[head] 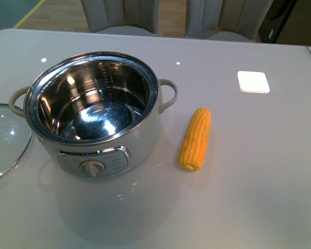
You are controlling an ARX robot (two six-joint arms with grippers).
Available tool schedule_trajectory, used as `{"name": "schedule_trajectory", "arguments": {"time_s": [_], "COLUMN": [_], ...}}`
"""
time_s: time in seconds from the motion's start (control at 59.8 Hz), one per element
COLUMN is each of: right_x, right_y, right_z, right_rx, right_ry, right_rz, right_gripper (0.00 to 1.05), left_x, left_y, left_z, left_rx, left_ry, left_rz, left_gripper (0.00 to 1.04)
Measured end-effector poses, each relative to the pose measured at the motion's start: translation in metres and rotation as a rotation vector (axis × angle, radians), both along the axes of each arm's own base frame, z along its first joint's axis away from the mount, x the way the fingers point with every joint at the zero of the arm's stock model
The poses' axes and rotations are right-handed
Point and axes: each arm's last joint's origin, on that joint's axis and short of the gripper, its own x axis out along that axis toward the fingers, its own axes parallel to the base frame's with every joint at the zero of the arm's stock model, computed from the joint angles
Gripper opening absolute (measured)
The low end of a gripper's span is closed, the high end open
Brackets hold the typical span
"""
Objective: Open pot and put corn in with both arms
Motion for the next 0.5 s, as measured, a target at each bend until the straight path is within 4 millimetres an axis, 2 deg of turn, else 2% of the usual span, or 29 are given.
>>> {"name": "schedule_trajectory", "arguments": {"time_s": [0.384,0.502], "right_x": [0.0,0.0], "right_y": [0.0,0.0], "right_z": [0.0,0.0], "right_rx": [0.0,0.0], "right_ry": [0.0,0.0], "right_rz": [0.0,0.0], "right_gripper": [0.96,0.96], "left_x": [-0.0059,-0.0059], "left_y": [0.0,0.0], "left_z": [0.0009,0.0009], "left_rx": [0.0,0.0], "left_ry": [-0.025,-0.025], "left_rz": [0.002,0.002], "left_gripper": [0.04,0.23]}}
